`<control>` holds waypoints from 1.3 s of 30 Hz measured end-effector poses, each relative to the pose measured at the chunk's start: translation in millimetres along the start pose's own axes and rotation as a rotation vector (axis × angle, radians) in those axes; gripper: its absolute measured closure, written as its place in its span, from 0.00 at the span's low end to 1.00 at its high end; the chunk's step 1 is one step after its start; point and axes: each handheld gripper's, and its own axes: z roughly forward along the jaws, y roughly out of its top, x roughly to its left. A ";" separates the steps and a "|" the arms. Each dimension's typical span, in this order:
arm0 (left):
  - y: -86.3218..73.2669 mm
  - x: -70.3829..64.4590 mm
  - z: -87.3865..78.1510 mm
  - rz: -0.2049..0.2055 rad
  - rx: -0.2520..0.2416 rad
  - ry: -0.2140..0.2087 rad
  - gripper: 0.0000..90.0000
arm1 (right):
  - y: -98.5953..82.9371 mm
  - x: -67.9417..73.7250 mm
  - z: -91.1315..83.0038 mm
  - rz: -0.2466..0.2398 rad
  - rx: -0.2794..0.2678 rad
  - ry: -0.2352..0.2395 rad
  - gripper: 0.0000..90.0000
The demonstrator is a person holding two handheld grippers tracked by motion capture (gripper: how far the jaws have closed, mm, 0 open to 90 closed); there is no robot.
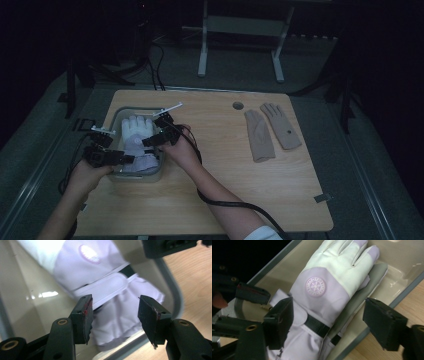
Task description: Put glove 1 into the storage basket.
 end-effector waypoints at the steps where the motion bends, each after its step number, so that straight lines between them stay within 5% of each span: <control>1: 0.9 -2.5 0.4 0.003 -0.004 -0.002 0.51 | -0.7 -0.4 -1.5 -0.004 -0.001 0.007 0.23; 13: 12.0 -34.3 4.9 0.069 -0.046 -0.019 0.49 | -10.2 -11.2 -21.7 -0.053 -0.019 0.017 0.23; 20: 17.0 -50.0 18.6 0.088 -0.062 -0.085 0.23 | -21.4 -28.1 -39.5 -0.066 -0.023 -0.006 0.22; 29: 23.7 -70.9 29.7 0.085 -0.215 -0.084 0.15 | -39.8 -58.9 -66.6 -0.044 -0.031 -0.047 0.20; 32: 25.4 -78.3 33.9 0.093 -0.230 -0.085 0.10 | -46.2 -68.8 -77.8 -0.037 -0.043 -0.058 0.20; 35: 25.5 -86.5 40.4 0.126 -0.241 -0.103 0.05 | -52.3 -77.2 -88.9 -0.035 -0.053 -0.068 0.20; 39: 23.7 -104.7 49.6 0.218 -0.254 -0.071 0.05 | -62.6 -86.8 -105.4 -0.044 -0.063 -0.090 0.19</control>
